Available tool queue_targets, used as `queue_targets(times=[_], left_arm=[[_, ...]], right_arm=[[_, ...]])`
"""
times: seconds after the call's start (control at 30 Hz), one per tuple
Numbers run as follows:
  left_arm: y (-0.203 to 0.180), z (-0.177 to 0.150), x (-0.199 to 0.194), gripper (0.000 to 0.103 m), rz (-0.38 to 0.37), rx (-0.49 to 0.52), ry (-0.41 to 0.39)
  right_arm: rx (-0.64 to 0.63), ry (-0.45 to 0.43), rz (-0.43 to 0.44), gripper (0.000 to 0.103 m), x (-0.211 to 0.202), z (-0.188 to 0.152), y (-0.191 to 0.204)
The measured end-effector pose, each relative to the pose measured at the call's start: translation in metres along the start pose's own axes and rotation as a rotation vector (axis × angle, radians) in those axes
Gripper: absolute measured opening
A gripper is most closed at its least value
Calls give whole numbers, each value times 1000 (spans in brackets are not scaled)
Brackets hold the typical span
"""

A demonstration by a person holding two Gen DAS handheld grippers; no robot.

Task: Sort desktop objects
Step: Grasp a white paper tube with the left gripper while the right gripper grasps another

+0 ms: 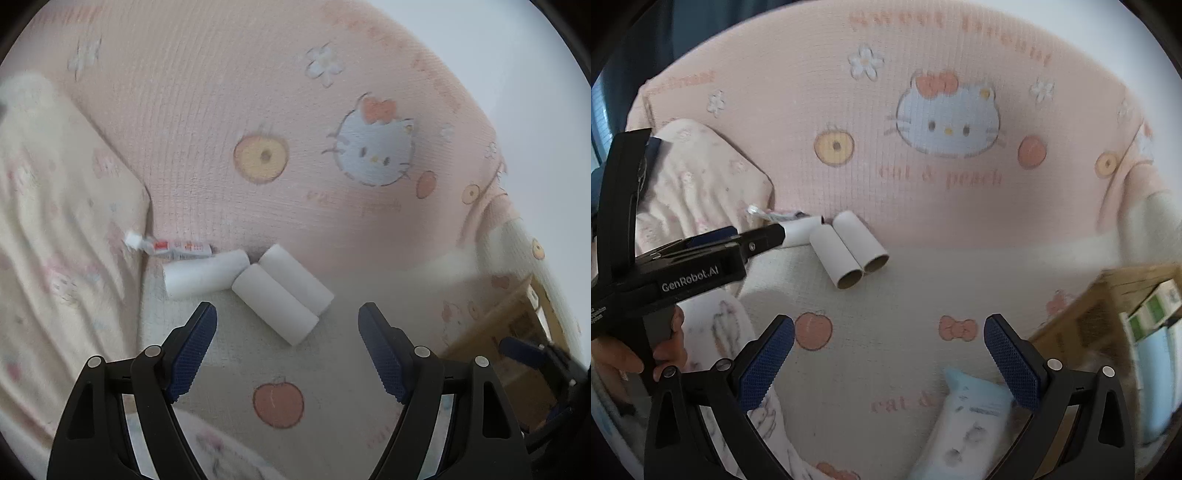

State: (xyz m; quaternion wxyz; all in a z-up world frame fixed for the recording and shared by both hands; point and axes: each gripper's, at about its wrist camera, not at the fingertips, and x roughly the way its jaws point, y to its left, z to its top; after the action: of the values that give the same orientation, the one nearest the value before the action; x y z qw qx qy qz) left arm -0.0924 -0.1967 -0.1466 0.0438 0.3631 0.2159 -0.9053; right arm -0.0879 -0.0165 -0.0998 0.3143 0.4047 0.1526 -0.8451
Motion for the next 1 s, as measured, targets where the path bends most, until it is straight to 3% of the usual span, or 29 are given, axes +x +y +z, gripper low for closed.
queue_targets(times=[0.07, 0.2, 0.43, 0.73, 0.93, 1.0], left_arm=[[14, 5, 11, 82, -65, -96, -2], [27, 18, 27, 82, -75, -175, -43], [51, 23, 71, 82, -185, -372, 59], [80, 6, 112, 82, -240, -615, 225], [79, 3, 133, 80, -211, -652, 269], [74, 3, 138, 72, -198, -634, 286]], right_arm=[[18, 15, 3, 102, 15, 1, -1], [41, 28, 19, 102, 41, 2, -4], [91, 52, 76, 102, 82, 6, -7], [109, 44, 113, 102, 124, 20, 3], [117, 58, 169, 99, 148, 17, 5], [125, 69, 190, 91, 155, 17, 4]])
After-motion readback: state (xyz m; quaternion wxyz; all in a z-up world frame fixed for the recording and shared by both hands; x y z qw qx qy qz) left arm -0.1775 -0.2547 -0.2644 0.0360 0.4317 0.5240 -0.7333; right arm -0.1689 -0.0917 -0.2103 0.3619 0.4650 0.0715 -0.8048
